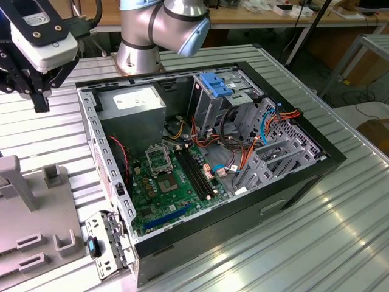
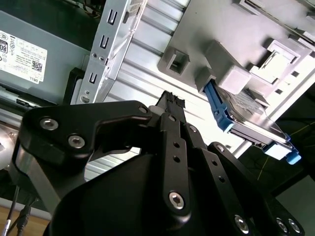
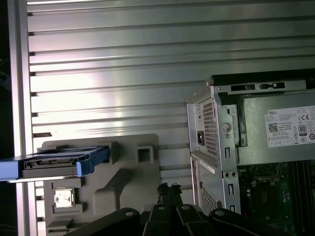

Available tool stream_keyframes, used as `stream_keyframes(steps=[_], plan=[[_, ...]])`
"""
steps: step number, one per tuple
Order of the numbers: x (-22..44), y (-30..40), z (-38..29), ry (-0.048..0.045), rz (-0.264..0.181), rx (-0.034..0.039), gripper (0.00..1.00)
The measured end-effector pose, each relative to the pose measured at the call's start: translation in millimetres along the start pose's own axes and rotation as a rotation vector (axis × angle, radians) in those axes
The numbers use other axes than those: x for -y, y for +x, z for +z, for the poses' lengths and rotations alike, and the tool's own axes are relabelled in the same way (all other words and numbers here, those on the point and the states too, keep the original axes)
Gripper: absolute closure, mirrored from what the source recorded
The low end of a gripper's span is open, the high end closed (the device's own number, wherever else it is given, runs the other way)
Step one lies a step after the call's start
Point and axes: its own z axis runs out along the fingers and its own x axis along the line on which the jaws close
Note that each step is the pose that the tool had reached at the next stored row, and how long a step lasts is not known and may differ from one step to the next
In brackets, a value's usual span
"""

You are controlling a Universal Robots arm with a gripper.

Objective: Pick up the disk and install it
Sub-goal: 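Reach for the disk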

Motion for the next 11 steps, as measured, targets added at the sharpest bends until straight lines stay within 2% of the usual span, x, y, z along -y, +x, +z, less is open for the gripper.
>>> stream_keyframes(steps=[9,11], plan=[[1.7,12.2,-0.4,0.0000,0.000,0.0000,0.89],[2.3,16.9,-0.5,0.0000,0.000,0.0000,0.89]])
